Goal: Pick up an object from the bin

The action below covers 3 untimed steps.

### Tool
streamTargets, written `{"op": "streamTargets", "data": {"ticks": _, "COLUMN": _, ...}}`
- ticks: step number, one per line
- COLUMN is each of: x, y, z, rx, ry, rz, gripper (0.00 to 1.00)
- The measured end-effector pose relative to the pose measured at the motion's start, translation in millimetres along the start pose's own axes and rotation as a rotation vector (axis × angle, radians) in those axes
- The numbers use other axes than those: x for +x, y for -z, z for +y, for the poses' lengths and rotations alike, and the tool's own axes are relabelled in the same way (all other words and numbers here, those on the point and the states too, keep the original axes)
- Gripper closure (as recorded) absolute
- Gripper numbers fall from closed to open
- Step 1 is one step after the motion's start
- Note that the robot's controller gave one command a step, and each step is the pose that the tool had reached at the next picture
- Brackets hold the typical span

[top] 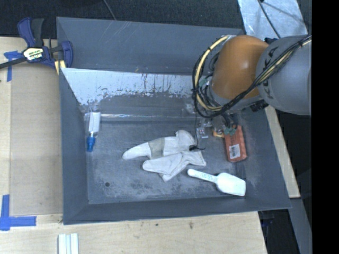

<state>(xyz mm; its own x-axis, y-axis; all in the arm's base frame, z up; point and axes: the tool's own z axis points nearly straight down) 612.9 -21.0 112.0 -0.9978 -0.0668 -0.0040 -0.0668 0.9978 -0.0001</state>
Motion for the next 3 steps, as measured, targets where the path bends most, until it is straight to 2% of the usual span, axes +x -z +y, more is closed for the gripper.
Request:
{"op": "streamTargets", "data": {"ticks": 1, "x": 22.5, "y": -27.6, "z": 27.2, "rx": 0.000, "ry": 0.097, "rz": 0.000, "gripper": 0.00}}
{"op": "streamTargets", "data": {"ticks": 2, "x": 27.5, "y": -38.6, "z": 37.9, "rx": 0.000, "ry": 0.253, "rz": 0.000, "gripper": 1.00}}
{"op": "streamTargets", "data": {"ticks": 3, "x": 27.5, "y": -38.6, "z": 37.9, "rx": 0.000, "ry": 0.253, "rz": 0.000, "gripper": 1.00}}
